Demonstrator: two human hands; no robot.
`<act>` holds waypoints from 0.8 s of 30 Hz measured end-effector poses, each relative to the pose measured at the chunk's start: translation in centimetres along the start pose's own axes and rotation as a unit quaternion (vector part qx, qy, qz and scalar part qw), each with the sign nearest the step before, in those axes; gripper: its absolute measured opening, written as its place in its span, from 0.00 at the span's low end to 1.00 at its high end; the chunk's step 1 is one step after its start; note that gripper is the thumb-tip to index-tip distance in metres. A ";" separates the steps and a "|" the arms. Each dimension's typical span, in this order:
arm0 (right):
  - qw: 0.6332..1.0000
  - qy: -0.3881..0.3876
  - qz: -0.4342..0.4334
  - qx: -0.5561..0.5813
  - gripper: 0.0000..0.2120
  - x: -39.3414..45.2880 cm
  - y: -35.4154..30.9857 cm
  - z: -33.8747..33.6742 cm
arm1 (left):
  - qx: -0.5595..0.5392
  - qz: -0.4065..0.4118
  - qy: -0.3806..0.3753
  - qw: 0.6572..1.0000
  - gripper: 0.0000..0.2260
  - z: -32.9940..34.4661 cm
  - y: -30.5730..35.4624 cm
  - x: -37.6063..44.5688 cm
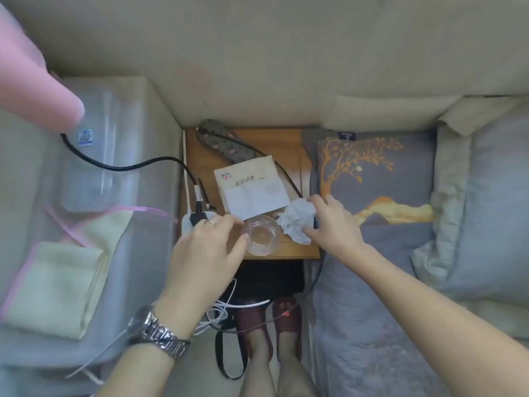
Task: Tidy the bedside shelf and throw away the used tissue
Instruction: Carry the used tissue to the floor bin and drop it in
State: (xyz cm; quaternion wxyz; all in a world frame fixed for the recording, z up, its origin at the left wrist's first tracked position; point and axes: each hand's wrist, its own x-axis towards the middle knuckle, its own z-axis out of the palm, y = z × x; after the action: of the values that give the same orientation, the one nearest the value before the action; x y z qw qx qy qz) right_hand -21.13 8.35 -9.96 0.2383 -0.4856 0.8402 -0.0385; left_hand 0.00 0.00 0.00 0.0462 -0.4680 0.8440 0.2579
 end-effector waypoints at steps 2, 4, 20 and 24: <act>1.000 0.027 0.009 0.007 0.25 0.9 0.0 1.5 | -0.018 0.000 0.006 1.000 0.16 1.1 -0.9 0.4; 0.999 0.043 0.008 0.003 0.25 1.6 0.0 2.9 | -0.037 -0.010 0.002 0.999 0.15 2.2 -2.1 0.5; 0.987 0.057 0.046 0.146 0.03 2.8 0.8 0.3 | -0.083 -0.061 -0.025 0.994 0.11 1.8 -1.2 0.5; 0.981 0.084 0.040 0.172 0.03 0.9 0.7 -5.3 | -0.065 -0.059 -0.008 0.996 0.11 -0.9 1.4 -0.2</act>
State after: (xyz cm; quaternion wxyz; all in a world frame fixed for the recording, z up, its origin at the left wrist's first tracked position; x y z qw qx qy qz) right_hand -24.38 7.14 -5.85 0.2483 -0.3979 0.8570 -0.2137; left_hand -0.91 0.35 1.36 0.0378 -0.5170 0.7958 0.3131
